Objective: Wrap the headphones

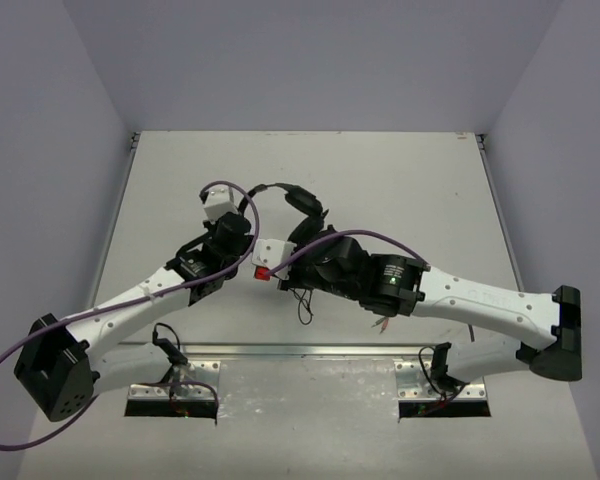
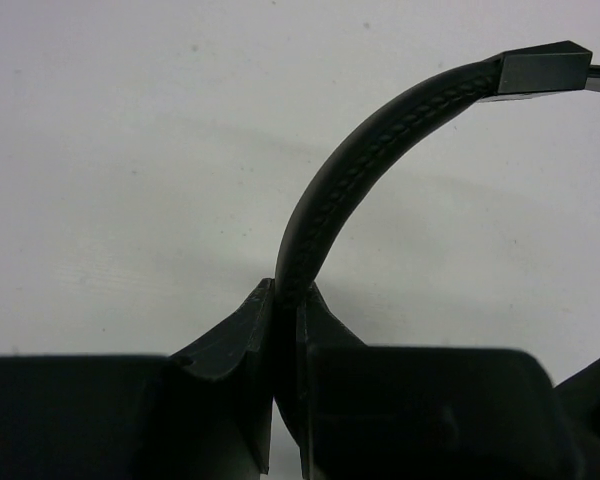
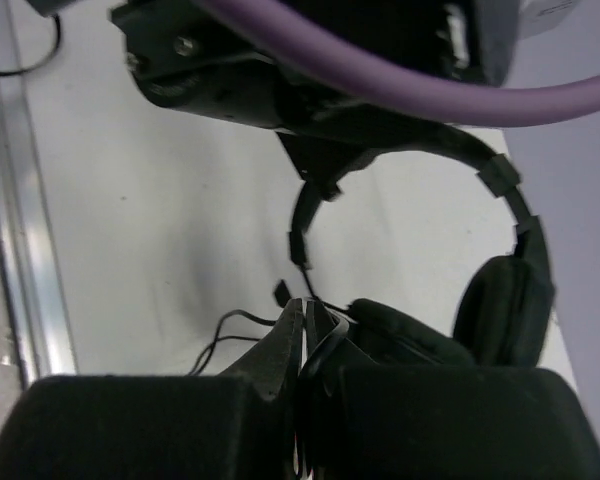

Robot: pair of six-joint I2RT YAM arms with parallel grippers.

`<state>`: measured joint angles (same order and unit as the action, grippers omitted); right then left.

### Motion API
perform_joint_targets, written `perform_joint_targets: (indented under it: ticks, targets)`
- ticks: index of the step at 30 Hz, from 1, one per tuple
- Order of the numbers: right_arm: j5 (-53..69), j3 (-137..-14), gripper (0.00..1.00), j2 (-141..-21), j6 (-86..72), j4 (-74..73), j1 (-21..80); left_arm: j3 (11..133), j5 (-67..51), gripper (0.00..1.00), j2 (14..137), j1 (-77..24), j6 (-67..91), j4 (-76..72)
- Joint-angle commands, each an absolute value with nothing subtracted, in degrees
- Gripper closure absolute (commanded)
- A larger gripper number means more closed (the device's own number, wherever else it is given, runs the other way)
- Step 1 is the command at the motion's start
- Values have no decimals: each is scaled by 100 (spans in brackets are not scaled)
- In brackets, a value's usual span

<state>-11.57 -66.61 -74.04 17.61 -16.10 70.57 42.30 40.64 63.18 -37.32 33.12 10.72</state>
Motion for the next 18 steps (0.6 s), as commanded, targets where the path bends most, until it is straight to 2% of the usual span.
perform_joint_targets:
  ticks: [1,5,10,15,18]
  targets:
    - [-1941,-6864,99,-7084,2837,-1554,6935,3956,3270,100,6407,-3849,2137,-316]
    - [-2434,-7075,99,-7102,3305,-2047,6496,3657,3006,100,6425,-4051,1960,-308]
    - [-3040,-6830,99,-6926,3787,-2189,5845,3577,3532,100,6486,-4403,2021,235]
    - [-3647,-6408,93,-6777,4559,-1173,5546,3954,3727,100,6741,-4876,2179,1026]
    - [-3806,-6065,94,-6698,4930,-292,5327,4358,3700,100,6881,-5193,2355,1771]
